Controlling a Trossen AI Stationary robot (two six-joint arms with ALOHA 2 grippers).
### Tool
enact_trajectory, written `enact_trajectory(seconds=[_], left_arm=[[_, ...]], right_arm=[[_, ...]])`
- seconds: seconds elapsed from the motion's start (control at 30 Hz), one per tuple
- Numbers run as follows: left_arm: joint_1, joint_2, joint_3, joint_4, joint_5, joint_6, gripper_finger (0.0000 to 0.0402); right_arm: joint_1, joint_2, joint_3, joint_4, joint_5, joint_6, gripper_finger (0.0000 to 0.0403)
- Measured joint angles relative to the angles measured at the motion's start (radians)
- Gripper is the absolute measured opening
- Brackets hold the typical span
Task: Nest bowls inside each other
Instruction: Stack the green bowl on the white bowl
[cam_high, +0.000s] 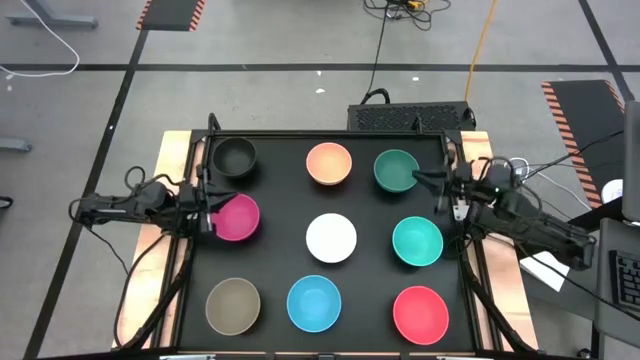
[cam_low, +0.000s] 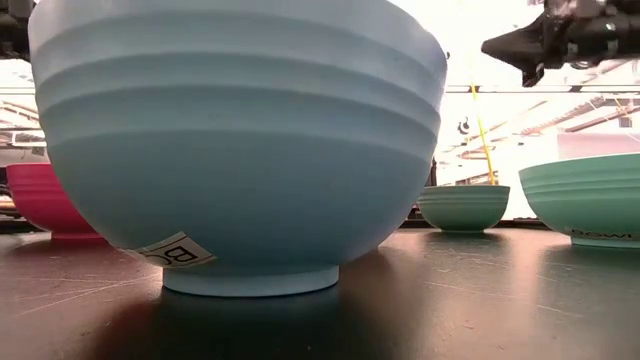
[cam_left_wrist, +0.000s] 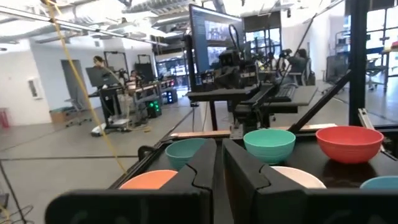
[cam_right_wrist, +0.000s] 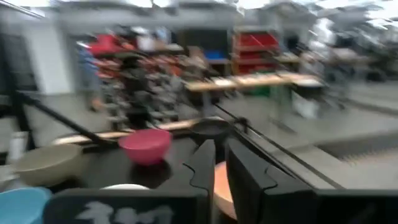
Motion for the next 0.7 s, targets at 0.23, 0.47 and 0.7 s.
enact_trajectory(seconds=[0.23, 0.47, 0.7], left_arm=[[0.0, 0.0, 0.009, -0.024, -0.038, -0.019, 0.0031], [0.0, 0.0, 0.009, -0.033, -0.049, -0.031, 0.0031], [0.0, 0.0, 0.009, -0.051, -0.049, -0.05, 0.0031]], right_arm=[[-0.061, 0.263, 0.248, -0.364, 0.202, 0.007, 0.0115], [-0.139, 0.52, 0.404, -0.571, 0.267, 0.0, 0.0176], [-0.214, 0.662, 0.475, -0.636, 0.262, -0.057, 0.0206]])
